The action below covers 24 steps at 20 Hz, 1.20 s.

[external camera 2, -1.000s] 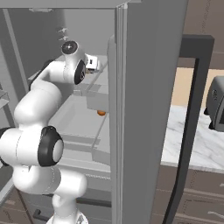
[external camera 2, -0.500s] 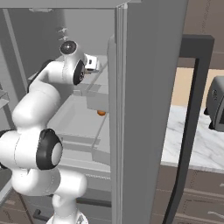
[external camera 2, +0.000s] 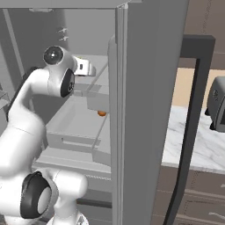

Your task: Take the lemon wedge from the fridge and place it on the plate with fish on the dining counter.

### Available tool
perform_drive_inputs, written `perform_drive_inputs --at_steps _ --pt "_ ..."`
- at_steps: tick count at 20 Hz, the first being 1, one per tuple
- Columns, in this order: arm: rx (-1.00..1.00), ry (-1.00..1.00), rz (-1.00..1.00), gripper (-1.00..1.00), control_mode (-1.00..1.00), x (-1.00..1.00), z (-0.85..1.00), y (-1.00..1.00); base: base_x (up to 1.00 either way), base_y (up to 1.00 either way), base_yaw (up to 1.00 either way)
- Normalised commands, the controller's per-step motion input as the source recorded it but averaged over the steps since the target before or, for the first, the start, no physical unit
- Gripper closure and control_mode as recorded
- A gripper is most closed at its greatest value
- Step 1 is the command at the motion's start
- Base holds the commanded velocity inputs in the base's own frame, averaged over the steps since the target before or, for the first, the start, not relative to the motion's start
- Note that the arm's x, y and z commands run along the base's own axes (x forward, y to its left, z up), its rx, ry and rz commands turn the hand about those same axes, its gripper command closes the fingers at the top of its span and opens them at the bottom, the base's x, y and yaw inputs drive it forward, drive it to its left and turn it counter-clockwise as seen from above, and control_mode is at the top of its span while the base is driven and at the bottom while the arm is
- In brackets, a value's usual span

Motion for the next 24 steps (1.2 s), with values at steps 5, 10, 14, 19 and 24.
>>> perform_drive_inputs --at_steps 5,10,14,19,24 --pt "0.11 -0.11 0.00 1.00 -1.00 -1.00 0.48 0.00 0.00 0.00 0.00" --pt "0.10 0.07 0.00 1.00 -1.00 -1.00 0.29 -0.01 0.00 0.00 0.00" --pt "0.05 0.30 0.00 1.00 -1.00 -1.00 0.01 -0.03 0.00 0.00 0.00" --pt "0.00 0.20 0.00 1.00 -1.00 -0.40 -0.03 0.00 0.00 0.00 0.00" --pt "0.00 0.11 0.06 1.00 -1.00 -0.35 -0.13 0.00 0.00 0.00 0.00"
